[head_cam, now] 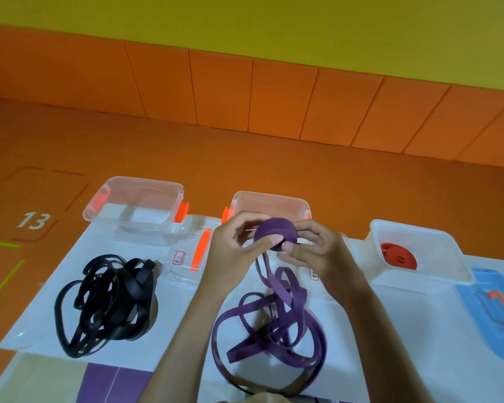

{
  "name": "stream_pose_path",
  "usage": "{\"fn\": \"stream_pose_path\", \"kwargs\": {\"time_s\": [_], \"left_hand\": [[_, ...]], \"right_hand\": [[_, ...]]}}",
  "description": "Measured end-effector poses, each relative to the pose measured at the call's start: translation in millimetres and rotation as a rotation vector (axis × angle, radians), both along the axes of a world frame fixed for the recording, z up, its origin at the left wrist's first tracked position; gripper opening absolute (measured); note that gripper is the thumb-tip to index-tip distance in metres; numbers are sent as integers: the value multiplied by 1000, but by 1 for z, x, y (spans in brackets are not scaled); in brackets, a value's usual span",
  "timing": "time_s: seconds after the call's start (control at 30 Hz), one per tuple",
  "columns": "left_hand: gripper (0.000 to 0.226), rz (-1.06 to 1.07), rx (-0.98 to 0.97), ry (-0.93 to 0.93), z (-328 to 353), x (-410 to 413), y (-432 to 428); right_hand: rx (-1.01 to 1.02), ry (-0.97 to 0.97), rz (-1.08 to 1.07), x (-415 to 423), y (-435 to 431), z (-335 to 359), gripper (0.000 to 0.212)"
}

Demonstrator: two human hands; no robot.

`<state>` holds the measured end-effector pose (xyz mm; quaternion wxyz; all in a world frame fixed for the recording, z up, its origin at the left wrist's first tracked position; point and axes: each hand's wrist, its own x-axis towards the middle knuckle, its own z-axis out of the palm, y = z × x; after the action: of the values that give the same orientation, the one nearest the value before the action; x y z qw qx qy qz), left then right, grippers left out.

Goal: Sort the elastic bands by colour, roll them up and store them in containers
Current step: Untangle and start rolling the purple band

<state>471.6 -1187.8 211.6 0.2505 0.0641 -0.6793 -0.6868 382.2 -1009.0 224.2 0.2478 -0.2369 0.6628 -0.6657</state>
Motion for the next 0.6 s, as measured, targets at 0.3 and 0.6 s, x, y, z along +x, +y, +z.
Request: {"fn": "stream_pose_path", "kwargs": {"time_s": [0.3,0.6], "left_hand": [[36,34,-61,24,-1,-3,6],[30,-15,-228,-47,-8,-2,1]], "right_hand": [[-25,-56,-88,-5,-1,6,31],[88,56,-54,-12,4,3,38]]}}
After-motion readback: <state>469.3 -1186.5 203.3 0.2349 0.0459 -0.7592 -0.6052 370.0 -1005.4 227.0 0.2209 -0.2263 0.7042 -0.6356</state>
